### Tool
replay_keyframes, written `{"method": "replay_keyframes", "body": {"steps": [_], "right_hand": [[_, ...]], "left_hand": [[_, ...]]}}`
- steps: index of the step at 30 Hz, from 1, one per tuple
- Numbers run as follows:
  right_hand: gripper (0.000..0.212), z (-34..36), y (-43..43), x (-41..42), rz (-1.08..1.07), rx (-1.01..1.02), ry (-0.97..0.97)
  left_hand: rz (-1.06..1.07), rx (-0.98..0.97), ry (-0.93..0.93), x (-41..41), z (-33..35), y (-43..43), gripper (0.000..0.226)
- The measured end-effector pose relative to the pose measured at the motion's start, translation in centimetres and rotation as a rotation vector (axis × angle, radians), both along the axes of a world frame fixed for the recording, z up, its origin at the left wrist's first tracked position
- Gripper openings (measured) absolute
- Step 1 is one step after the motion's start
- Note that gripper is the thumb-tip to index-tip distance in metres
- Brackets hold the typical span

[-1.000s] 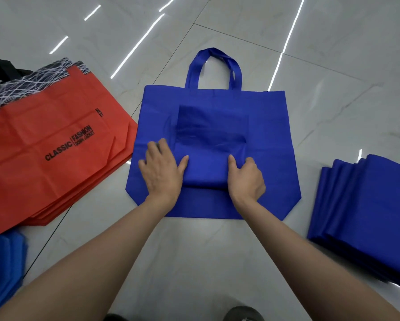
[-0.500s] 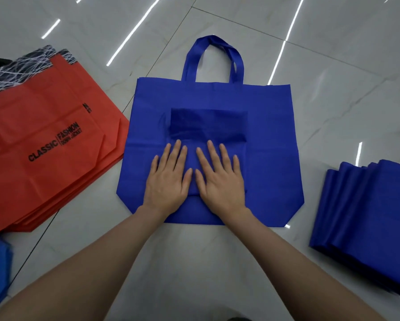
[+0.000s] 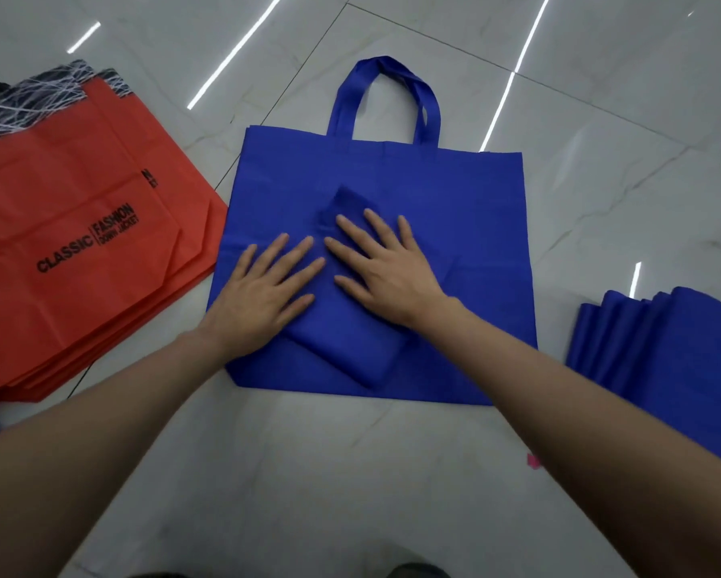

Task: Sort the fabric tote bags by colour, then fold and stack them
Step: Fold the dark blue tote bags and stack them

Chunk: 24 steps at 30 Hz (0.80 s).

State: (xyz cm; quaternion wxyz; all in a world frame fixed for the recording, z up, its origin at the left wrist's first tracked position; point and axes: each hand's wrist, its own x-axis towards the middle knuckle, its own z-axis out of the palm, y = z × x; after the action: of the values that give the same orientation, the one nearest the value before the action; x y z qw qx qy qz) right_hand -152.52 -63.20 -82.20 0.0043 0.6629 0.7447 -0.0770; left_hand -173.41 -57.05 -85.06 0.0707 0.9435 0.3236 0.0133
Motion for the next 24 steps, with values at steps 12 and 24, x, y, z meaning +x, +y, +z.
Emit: {"method": "replay_keyframes", "body": {"steps": [12,24], "right_hand": [[0.057,-1.5,-0.2,-1.7,-0.467,-0.027,0.007],[0.056,2.0,-6.1,-1.2,-1.058,-0.089,0.505]], "left_hand": [[0.616,-0.132,-0.038,4.9,-0.4,-7.6,0.057],[0.870,-0.513,-0.581,4.1,4.2,-6.0,0.028]]}}
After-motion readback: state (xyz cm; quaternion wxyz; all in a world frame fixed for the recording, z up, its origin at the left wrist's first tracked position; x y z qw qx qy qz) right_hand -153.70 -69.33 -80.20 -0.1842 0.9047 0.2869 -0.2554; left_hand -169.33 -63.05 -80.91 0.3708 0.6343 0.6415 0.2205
